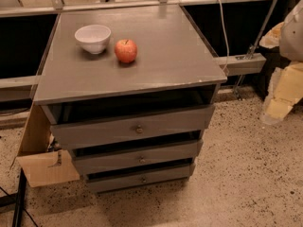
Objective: Open bottom drawer
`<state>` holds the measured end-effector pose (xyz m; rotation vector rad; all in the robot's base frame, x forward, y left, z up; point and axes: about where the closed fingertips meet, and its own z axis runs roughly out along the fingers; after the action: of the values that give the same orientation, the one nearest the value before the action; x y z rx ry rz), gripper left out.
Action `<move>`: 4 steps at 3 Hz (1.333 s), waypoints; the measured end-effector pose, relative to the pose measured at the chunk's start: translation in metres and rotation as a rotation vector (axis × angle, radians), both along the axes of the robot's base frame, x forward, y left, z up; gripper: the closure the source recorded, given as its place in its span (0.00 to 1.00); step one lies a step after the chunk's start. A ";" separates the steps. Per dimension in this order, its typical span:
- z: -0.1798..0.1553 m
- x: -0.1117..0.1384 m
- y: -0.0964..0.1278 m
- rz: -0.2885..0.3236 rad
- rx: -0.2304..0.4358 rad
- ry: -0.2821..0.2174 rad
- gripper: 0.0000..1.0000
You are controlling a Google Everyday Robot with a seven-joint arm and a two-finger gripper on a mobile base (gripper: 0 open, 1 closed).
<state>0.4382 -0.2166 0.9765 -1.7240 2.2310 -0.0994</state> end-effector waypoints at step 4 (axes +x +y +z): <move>-0.101 0.000 0.008 0.000 0.087 0.008 0.00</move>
Offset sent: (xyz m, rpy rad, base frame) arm 0.0009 -0.0012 -0.0462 0.0669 0.0134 -0.0106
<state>0.4386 -0.2086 0.8760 -1.6822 2.2065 0.0042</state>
